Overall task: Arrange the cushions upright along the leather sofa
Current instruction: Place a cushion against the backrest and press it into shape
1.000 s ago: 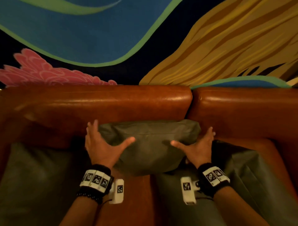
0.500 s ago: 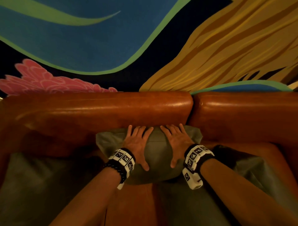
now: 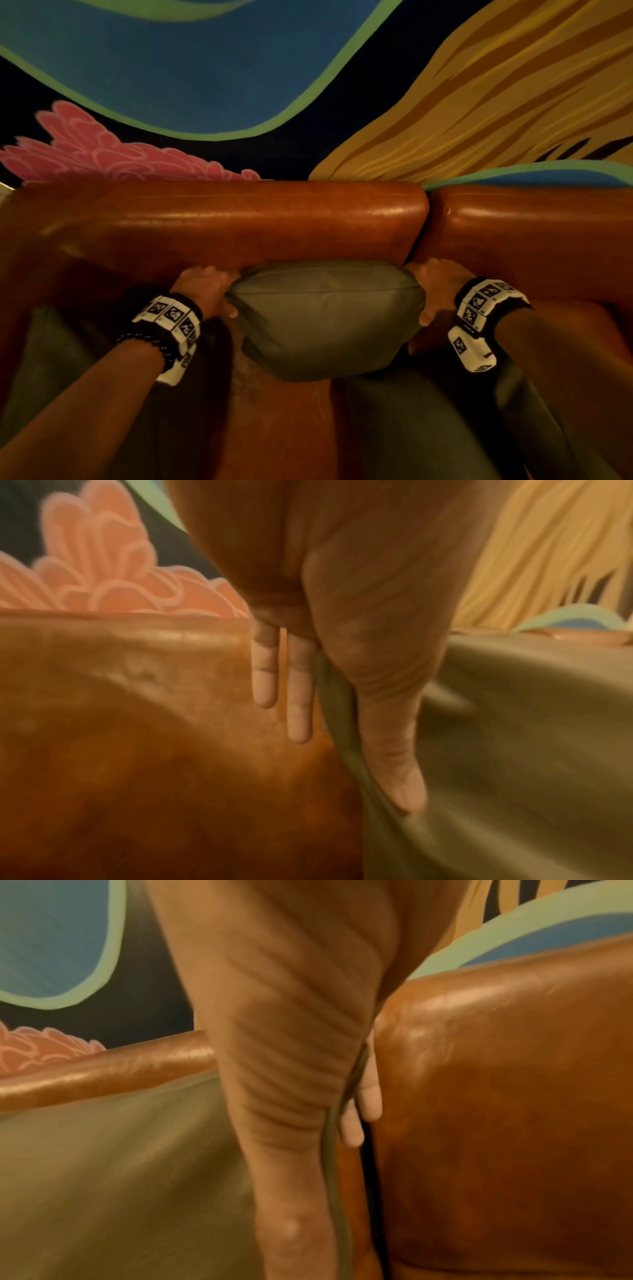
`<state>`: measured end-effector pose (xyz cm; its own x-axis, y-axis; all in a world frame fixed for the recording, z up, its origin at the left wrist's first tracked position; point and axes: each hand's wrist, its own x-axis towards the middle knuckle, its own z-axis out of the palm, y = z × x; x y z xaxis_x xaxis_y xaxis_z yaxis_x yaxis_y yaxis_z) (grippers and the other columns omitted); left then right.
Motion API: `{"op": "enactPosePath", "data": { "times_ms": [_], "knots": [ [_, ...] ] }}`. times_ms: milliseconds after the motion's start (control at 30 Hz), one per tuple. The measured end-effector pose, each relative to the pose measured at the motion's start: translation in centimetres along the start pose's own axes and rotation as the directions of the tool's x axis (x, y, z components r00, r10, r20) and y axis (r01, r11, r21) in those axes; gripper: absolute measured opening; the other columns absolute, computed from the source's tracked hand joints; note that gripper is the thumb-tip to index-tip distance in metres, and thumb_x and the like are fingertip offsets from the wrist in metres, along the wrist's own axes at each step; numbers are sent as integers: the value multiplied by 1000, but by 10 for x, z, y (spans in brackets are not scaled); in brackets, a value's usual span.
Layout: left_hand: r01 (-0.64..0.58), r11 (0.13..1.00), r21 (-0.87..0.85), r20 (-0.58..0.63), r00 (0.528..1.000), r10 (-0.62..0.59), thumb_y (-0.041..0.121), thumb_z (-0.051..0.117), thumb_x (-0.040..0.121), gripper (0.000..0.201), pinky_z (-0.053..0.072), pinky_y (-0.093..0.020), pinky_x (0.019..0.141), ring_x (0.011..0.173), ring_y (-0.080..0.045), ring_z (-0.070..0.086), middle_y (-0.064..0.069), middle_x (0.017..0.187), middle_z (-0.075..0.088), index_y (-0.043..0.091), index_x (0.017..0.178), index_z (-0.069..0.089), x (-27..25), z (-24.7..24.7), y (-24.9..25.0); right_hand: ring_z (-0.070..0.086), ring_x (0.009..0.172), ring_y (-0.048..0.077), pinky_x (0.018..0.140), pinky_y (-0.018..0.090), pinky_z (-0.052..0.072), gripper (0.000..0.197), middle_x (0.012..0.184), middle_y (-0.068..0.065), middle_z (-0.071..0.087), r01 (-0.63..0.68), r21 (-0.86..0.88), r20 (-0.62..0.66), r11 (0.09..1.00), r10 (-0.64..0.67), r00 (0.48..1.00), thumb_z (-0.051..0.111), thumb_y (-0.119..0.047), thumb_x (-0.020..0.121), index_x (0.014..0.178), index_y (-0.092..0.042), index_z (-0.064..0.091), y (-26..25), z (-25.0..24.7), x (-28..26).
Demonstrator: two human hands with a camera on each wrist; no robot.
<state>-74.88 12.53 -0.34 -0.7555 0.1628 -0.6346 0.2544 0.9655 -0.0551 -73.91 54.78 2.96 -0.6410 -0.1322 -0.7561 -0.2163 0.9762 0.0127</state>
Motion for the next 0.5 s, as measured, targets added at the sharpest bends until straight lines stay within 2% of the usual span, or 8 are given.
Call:
{"op": "enactPosePath", "data": {
  "times_ms": [67, 133, 200, 267, 333, 400, 433, 500],
  "knots": [
    [25, 1000, -7, -17, 1000, -25, 63, 72, 81, 70, 42, -36, 107, 128, -23, 58, -1, 139, 63, 45, 144, 47, -4, -3, -9, 74, 107, 24, 89, 38, 62, 80, 119, 3, 77, -11, -35, -6, 999, 11, 1000, 100, -49, 58, 127, -23, 70, 4, -3, -3],
    [60, 998, -33, -44, 997, -61, 60, 75, 81, 62, 48, -35, 102, 122, -22, 62, 2, 134, 67, 49, 139, 54, -9, -7, -21, 73, 109, 23, 90, 36, 60, 69, 120, 3, 77, -45, -60, -26, 997, 43, 999, 97, -51, 63, 122, -23, 74, 8, -8, -9],
    [119, 990, -79, -67, 990, -124, 51, 77, 82, 56, 50, -35, 103, 121, -21, 64, 5, 133, 69, 50, 135, 58, -19, -12, -32, 68, 121, 23, 97, 37, 56, 76, 131, 1, 73, -86, -92, -44, 992, 82, 996, 92, -55, 71, 137, -25, 69, 12, -17, -18],
    [151, 984, -91, -126, 979, -162, 38, 73, 85, 61, 44, -40, 109, 127, -24, 59, 2, 141, 63, 45, 142, 53, -33, -16, -37, 63, 131, 24, 106, 39, 53, 92, 144, 0, 67, -102, -111, -66, 989, 95, 993, 90, -57, 74, 155, -30, 55, 15, -24, -30],
    [78, 983, -164, -304, 944, -126, 35, 66, 79, 73, 37, -45, 111, 132, -30, 53, -6, 146, 57, 33, 149, 47, -46, -15, -25, 47, 148, 28, 120, 42, 41, 124, 163, 3, 48, -101, -28, -92, 994, 98, 991, 94, -56, 67, 169, -30, 29, 8, -21, -38],
    [-83, 969, -233, -483, 875, -41, 53, 64, 70, 92, 33, -49, 113, 139, -35, 45, -12, 150, 51, 24, 155, 39, -56, -12, 9, 20, 163, 30, 133, 46, 21, 155, 178, 5, 18, -32, 79, -134, 996, 43, 990, 98, -61, 53, 173, -29, 5, -12, -10, -40],
    [-148, 963, -225, -501, 865, 16, 68, 63, 68, 107, 27, -50, 118, 146, -34, 36, -11, 158, 42, 22, 159, 29, -56, -10, 33, 7, 166, 30, 135, 50, 12, 166, 180, 4, 4, 30, 82, -158, 996, -17, 987, 96, -67, 48, 173, -29, -5, -26, -2, -37],
    [-242, 952, -186, -418, 897, 146, 95, 56, 56, 141, 9, -50, 127, 158, -32, 8, -8, 171, 11, 20, 163, 4, -48, -1, 84, -11, 166, 30, 135, 53, -3, 174, 178, 4, -15, 151, 19, -175, 988, -146, 974, 92, -76, 47, 172, -23, -17, -58, 18, -27]
  ]
}}
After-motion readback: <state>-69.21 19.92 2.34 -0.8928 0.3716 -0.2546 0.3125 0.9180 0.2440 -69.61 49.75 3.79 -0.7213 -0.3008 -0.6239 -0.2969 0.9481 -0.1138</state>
